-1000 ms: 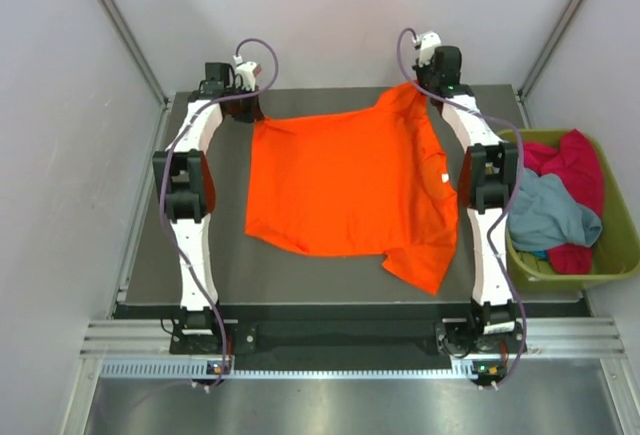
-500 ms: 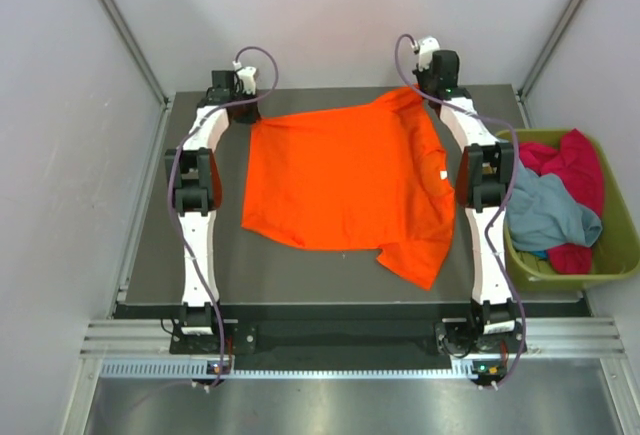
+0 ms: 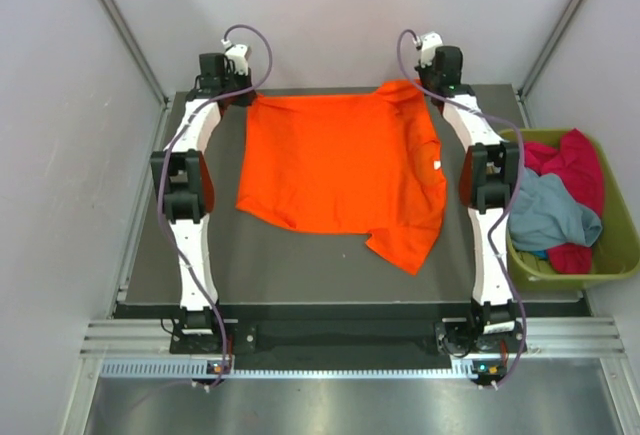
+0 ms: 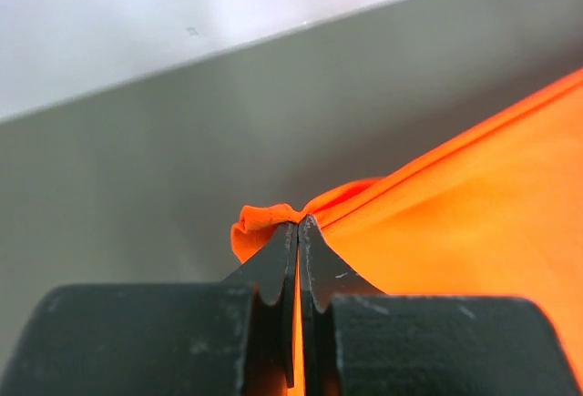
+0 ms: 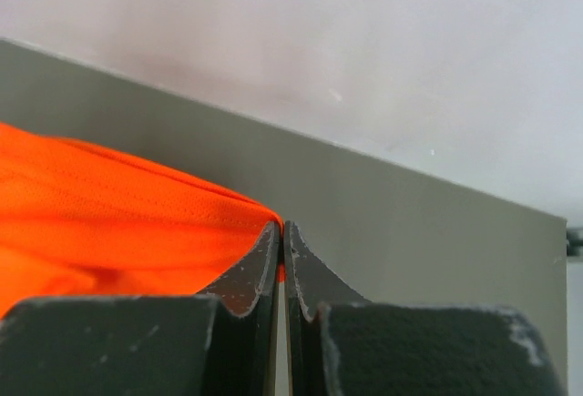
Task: Fold and stack the t-shirts
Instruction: Flatten the tshirt out, then fold the tshirt
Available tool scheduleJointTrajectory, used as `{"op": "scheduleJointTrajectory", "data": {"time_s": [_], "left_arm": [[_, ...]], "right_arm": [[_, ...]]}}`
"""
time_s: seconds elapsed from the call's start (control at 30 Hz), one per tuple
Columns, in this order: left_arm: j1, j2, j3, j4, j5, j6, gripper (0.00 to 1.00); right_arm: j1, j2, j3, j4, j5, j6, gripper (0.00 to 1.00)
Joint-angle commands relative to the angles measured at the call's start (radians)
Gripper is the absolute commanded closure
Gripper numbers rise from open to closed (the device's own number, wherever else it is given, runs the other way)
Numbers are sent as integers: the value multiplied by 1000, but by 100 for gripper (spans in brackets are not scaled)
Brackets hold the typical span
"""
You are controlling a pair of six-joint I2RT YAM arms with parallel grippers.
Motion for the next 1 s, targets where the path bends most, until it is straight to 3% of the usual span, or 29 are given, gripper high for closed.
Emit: {"op": "scheduleJointTrajectory", "data": {"time_s": [0.0, 0.37, 0.97], "left_arm": [[9, -153, -96, 36, 36, -1, 100], [26, -280, -270, -70, 44, 42, 100], [43, -302, -284, -226, 108, 29, 100]], "right_arm": [[-7, -170, -64, -1, -19, -9, 100], [17, -398, -299, -130, -86, 15, 100], [63, -599, -560, -229, -145, 63, 100]]}}
